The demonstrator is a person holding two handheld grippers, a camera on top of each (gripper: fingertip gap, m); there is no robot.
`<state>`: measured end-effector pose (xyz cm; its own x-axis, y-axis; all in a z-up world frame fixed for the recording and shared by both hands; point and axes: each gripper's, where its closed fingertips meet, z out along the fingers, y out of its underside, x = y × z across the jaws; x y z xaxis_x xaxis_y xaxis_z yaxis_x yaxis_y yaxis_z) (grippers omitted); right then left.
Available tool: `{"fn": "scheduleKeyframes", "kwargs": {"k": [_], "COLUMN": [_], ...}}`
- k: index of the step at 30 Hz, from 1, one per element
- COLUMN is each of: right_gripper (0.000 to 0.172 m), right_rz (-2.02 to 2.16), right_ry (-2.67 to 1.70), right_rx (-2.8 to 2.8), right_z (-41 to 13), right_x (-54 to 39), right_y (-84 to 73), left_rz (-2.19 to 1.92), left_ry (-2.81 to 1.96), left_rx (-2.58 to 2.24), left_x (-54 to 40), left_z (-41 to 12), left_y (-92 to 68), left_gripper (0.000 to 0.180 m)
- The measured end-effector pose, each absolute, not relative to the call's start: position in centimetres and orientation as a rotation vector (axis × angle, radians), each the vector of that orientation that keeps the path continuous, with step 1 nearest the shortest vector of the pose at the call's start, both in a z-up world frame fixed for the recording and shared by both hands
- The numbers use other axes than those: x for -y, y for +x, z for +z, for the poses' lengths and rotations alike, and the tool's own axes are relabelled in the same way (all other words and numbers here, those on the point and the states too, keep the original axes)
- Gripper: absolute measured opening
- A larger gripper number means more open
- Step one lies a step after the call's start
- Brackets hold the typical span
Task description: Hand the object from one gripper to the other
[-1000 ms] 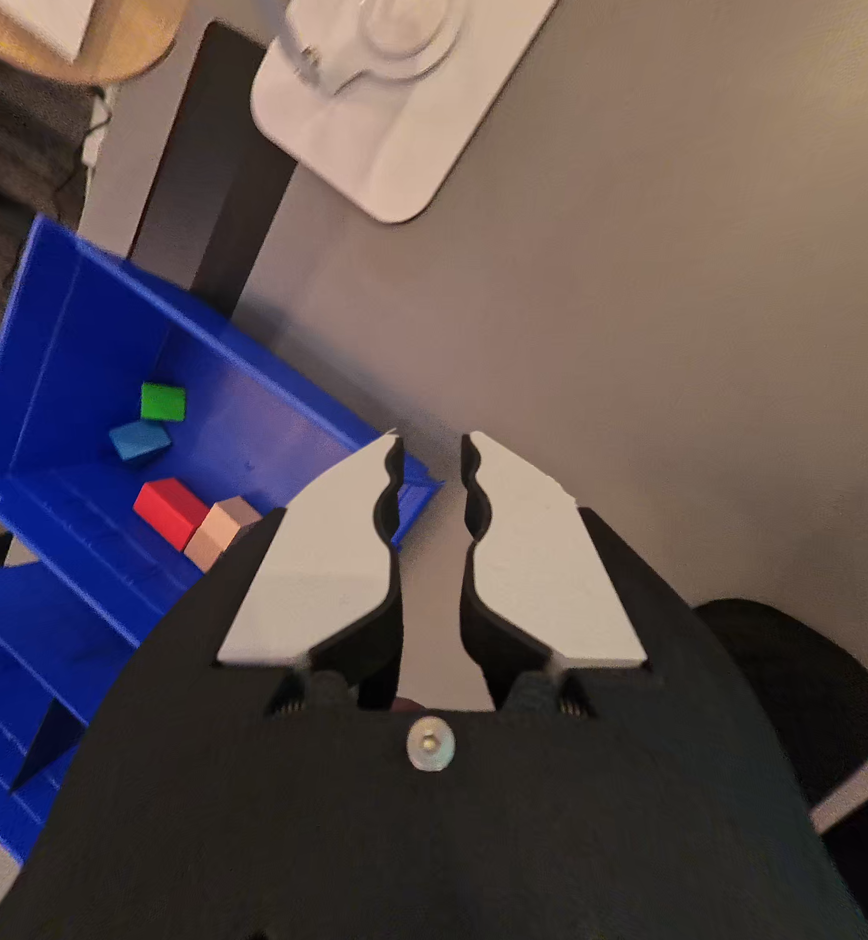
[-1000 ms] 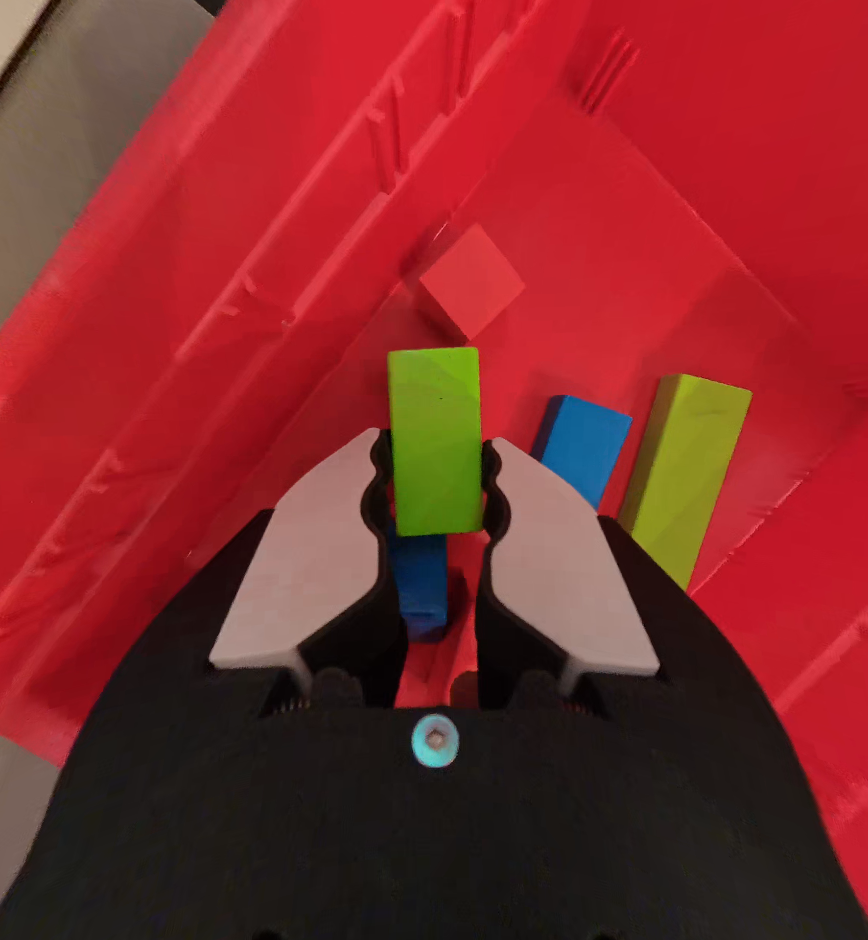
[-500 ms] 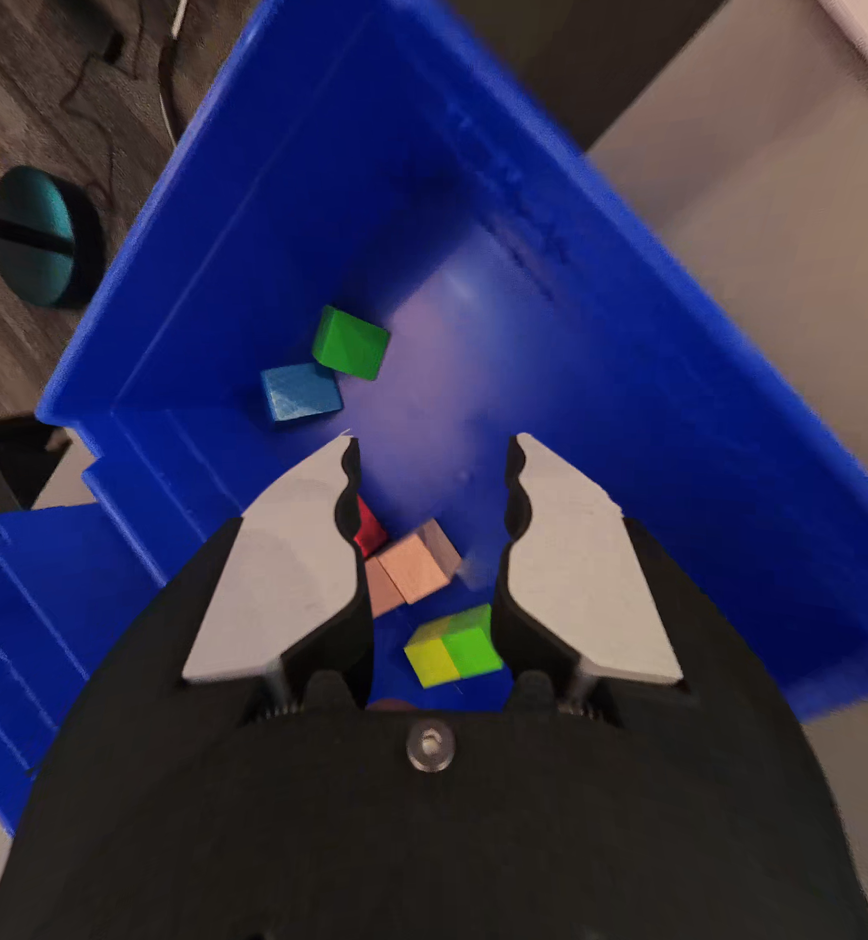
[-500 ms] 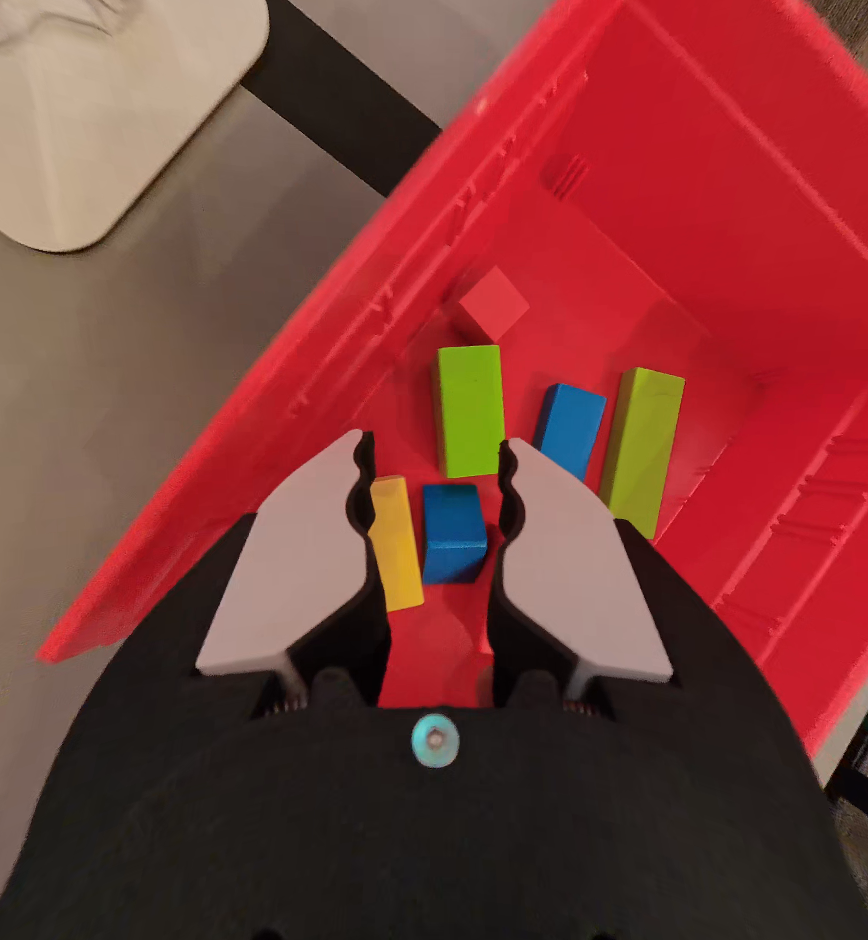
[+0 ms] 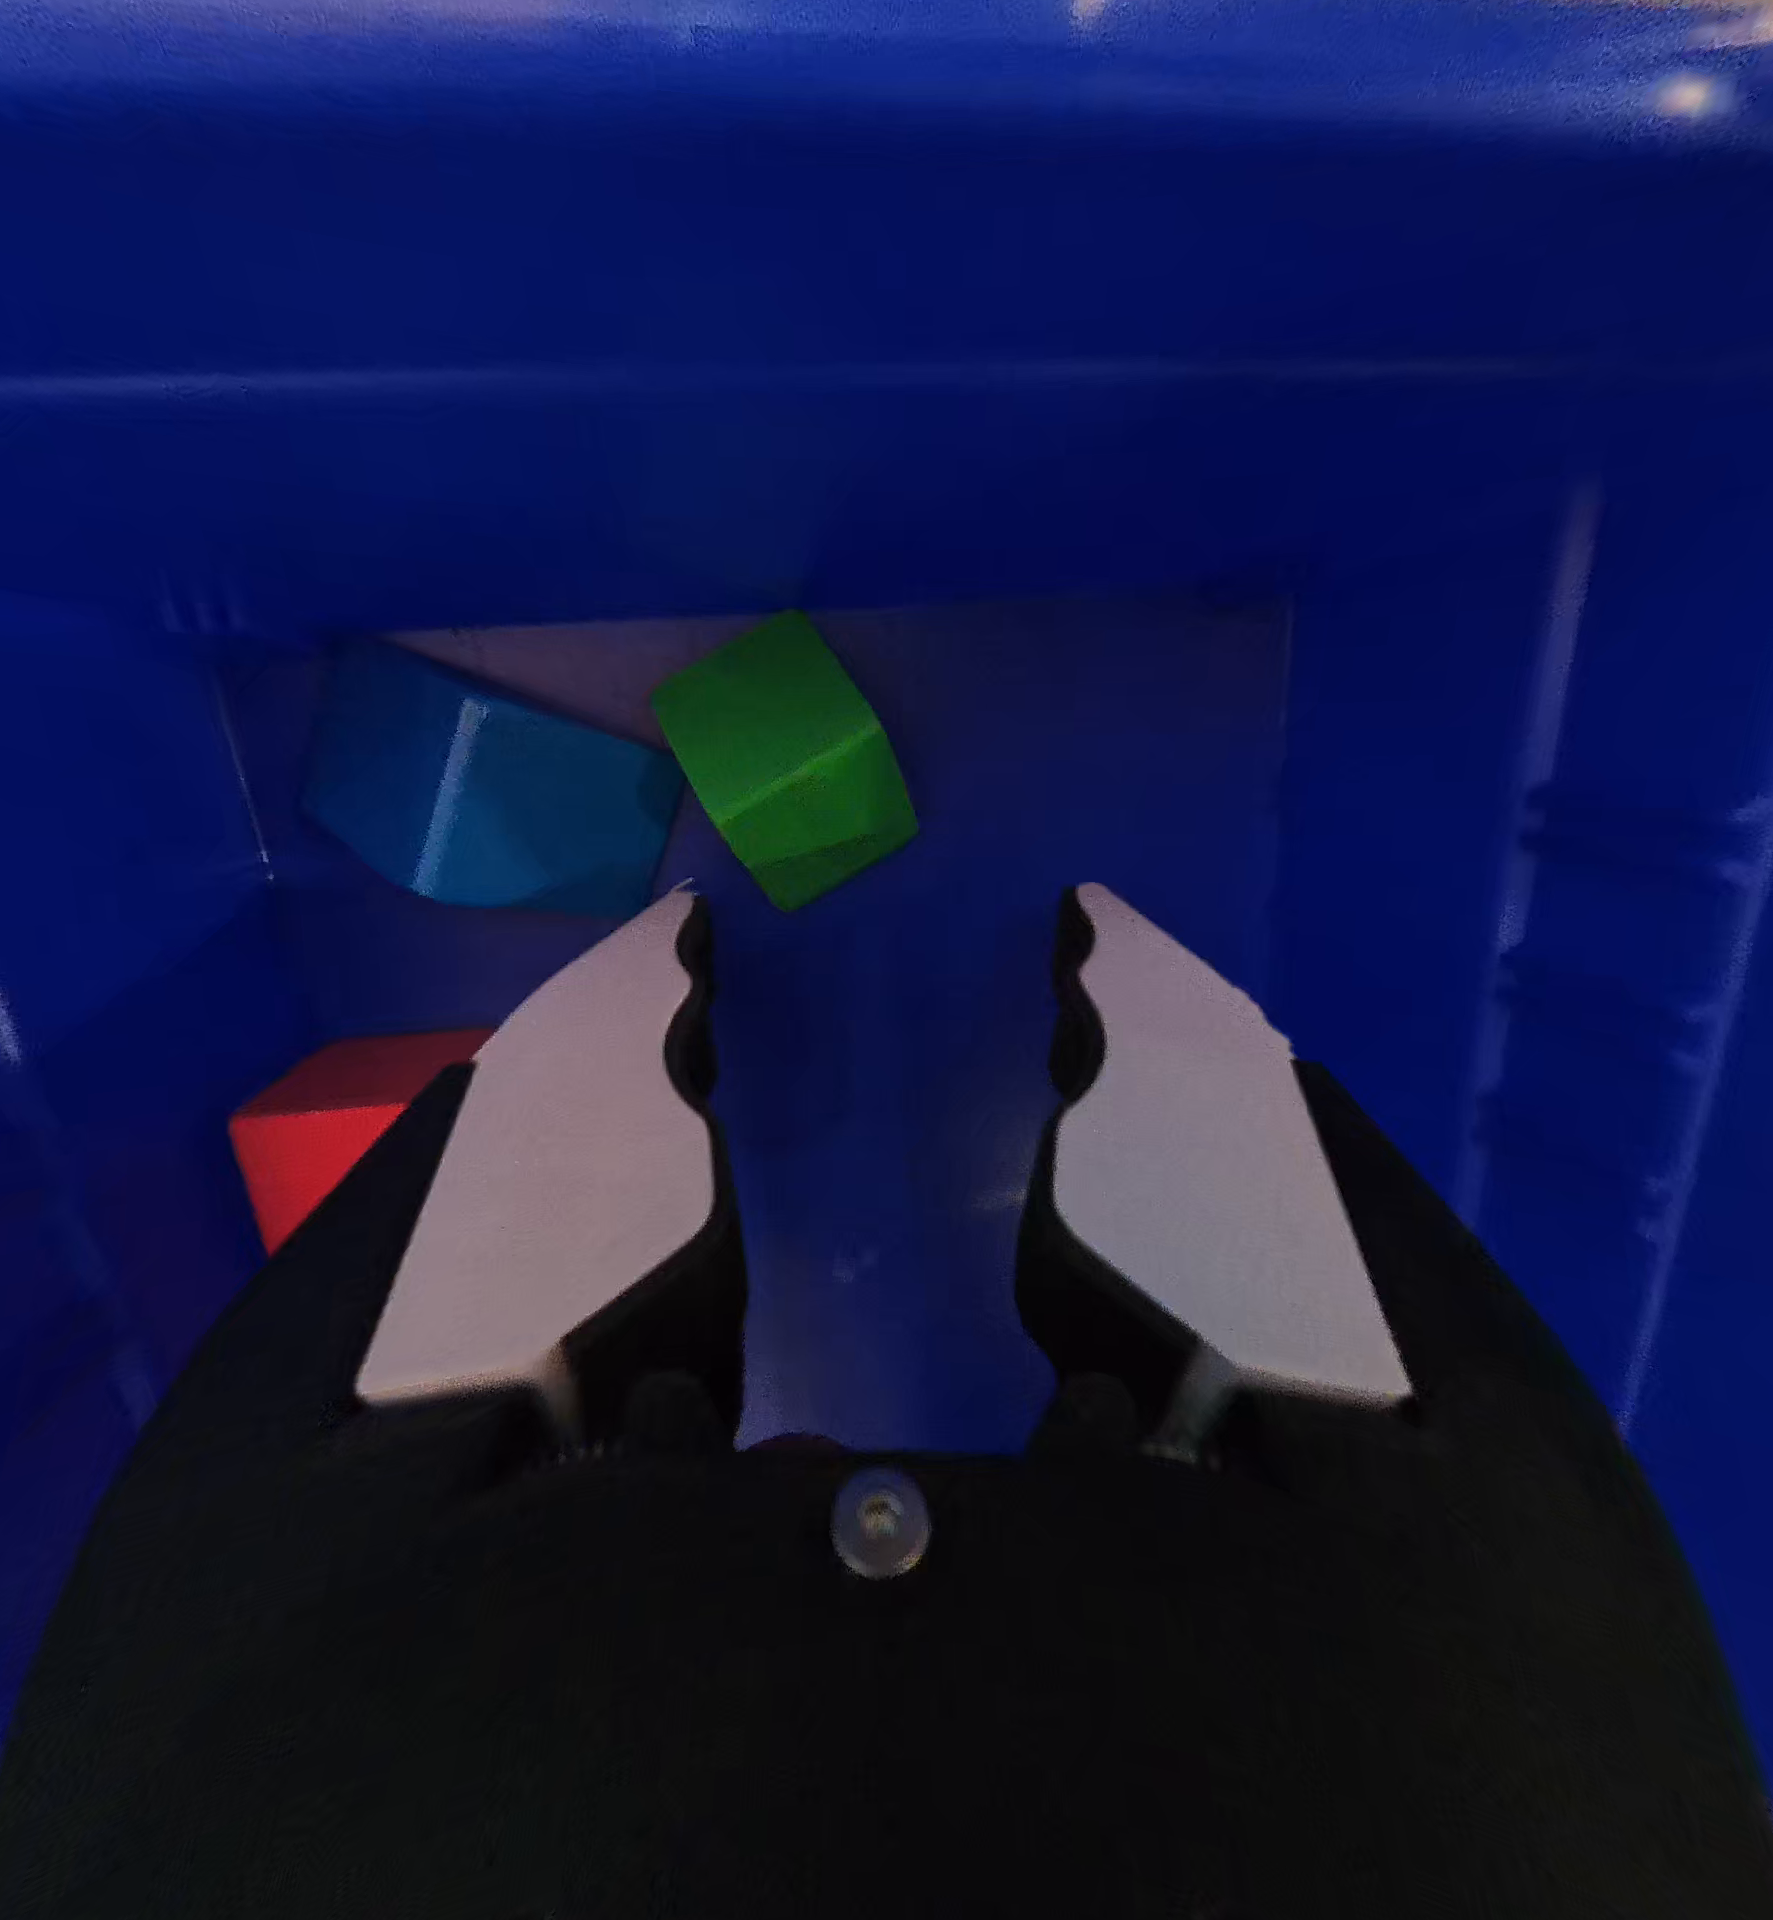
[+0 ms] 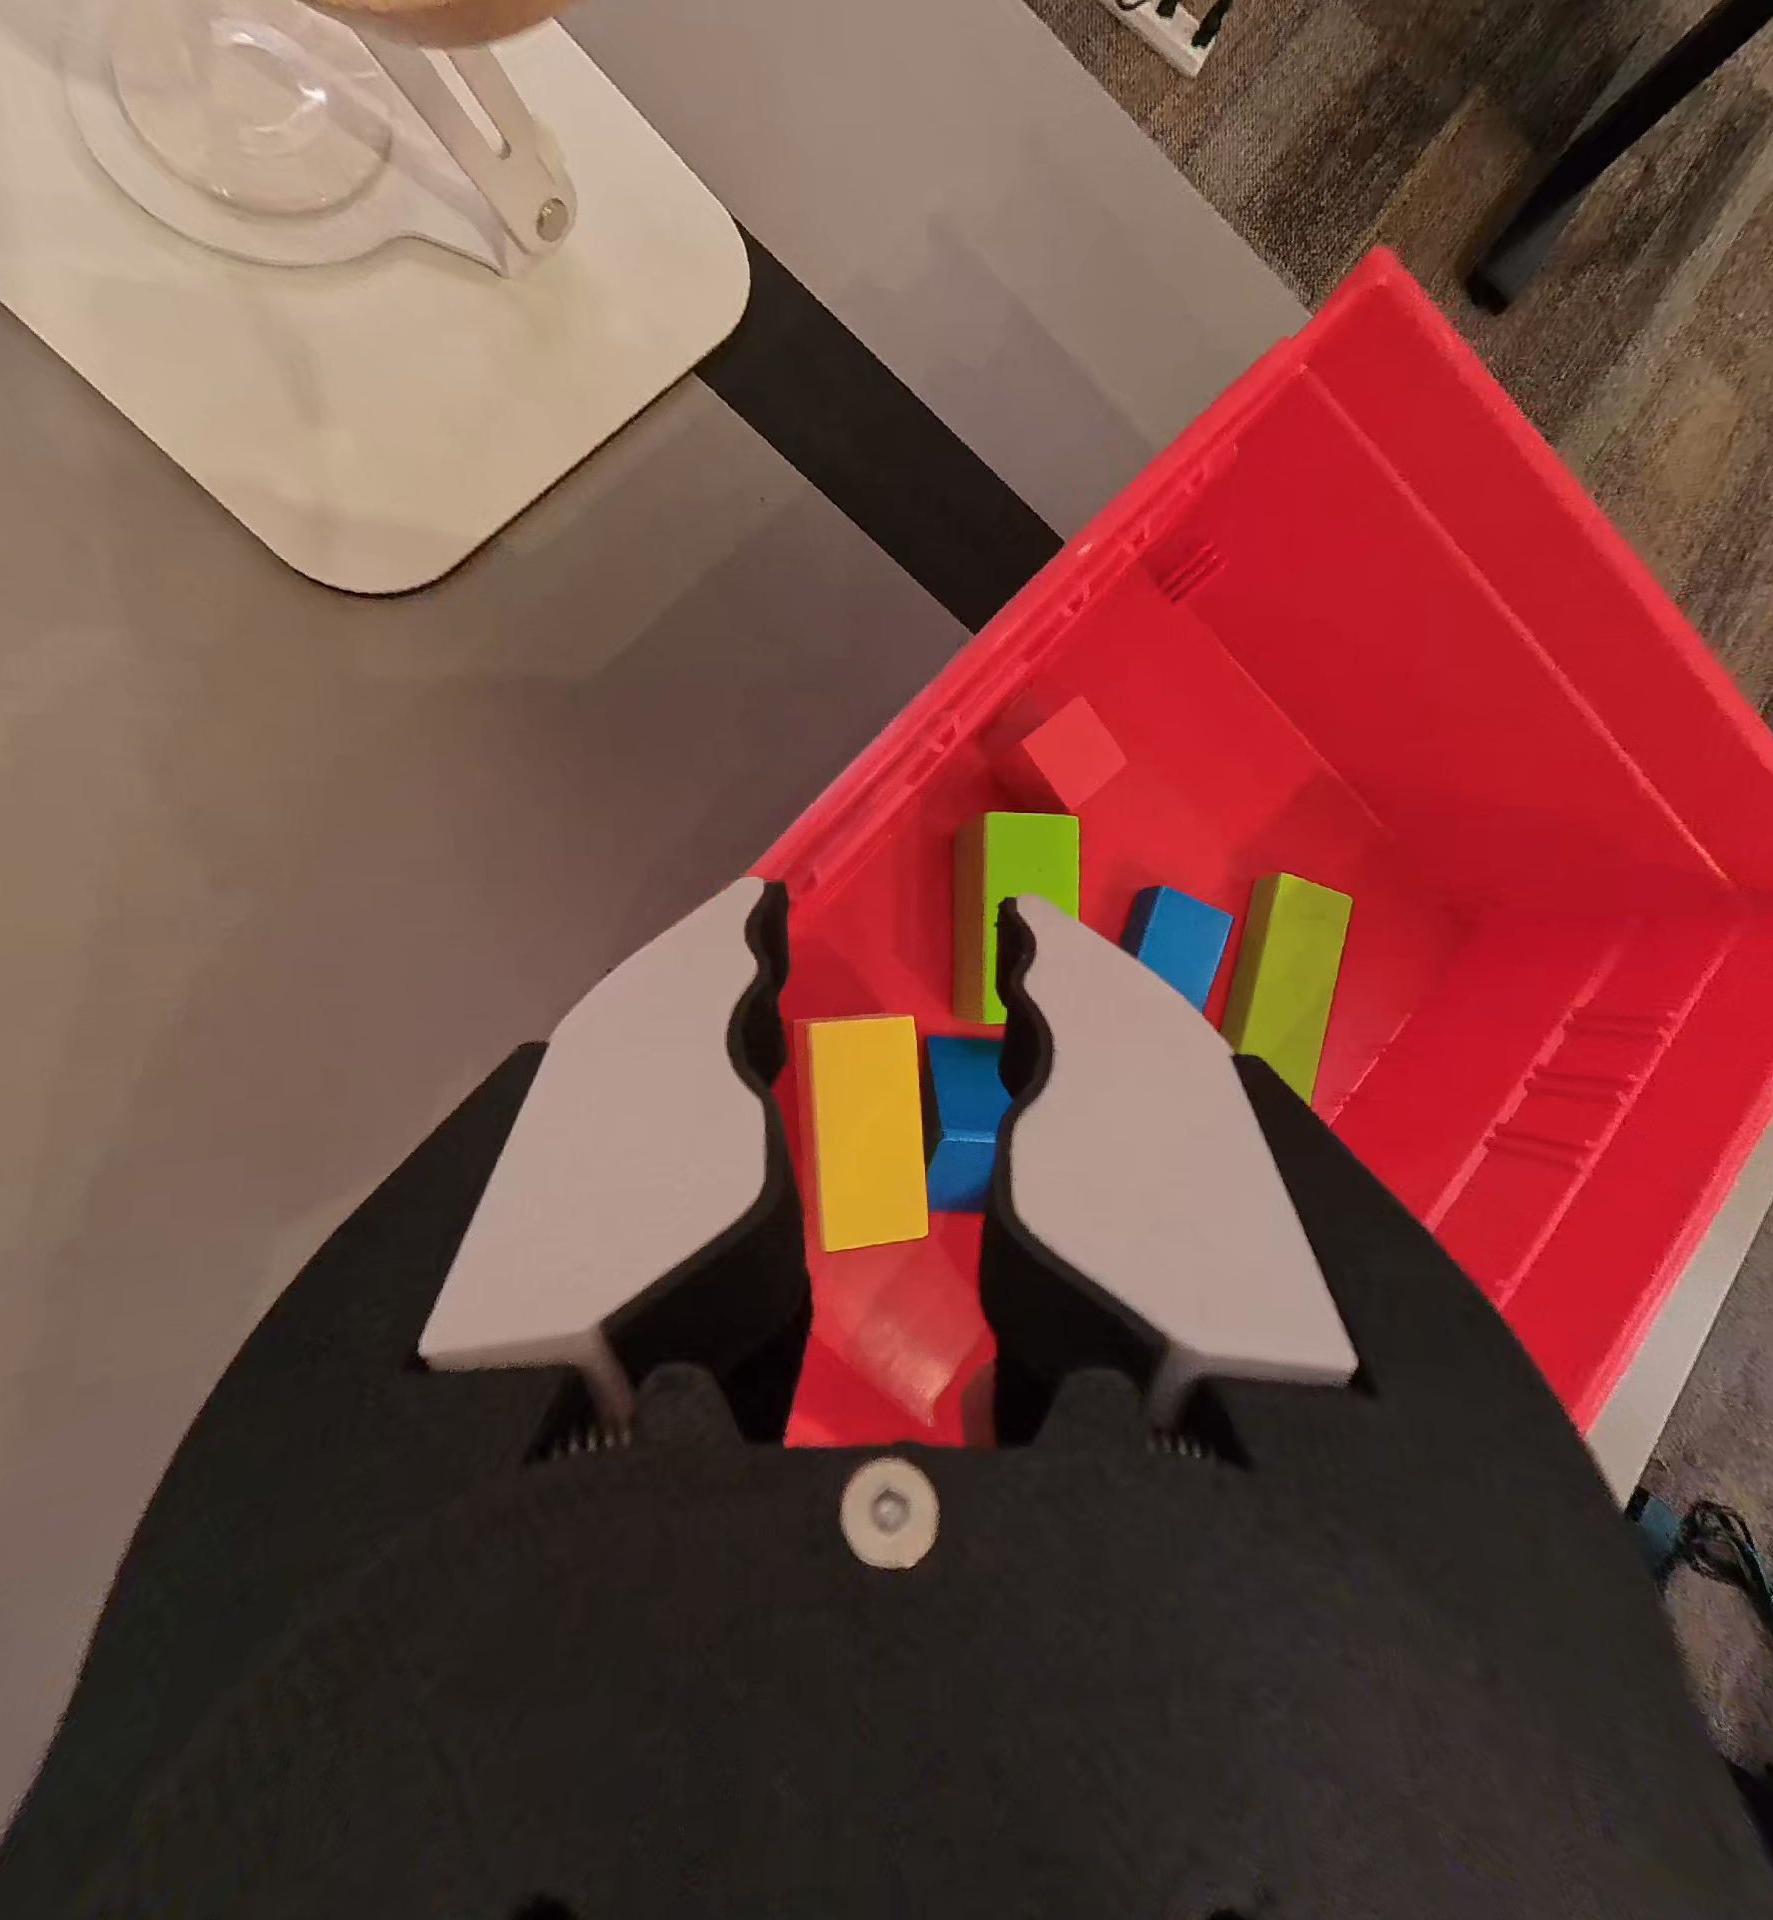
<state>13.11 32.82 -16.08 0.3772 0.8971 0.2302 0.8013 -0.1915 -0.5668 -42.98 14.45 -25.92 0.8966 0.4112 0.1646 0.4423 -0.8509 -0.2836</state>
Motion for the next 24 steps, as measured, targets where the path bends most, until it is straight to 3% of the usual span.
{"fn": "scheduleKeyframes", "kwargs": {"k": [9,19,24], "right_gripper": [0.036,0.038,0.037], "right_rz": [0.188,0.163,0.181], "right_ry": [-2.004,-1.963,-1.798], "right_rx": [1.462,1.458,1.436], "right_z": [-15.7,-14.0,-8.7], "right_x": [-32.5,-32.1,-29.7], "right_y": [12.7,13.0,12.6], "left_rz": [-0.005,-0.016,-0.007], "left_ry": [-2.761,-2.777,-2.662], "left_rx": [0.686,0.236,-0.112], "left_x": [-16.0,-14.8,-11.9], "left_z": [-26.6,-25.6,-20.9], "left_y": [-44.6,-42.0,-38.3], "left_gripper": [0.037,0.036,0.036]}}
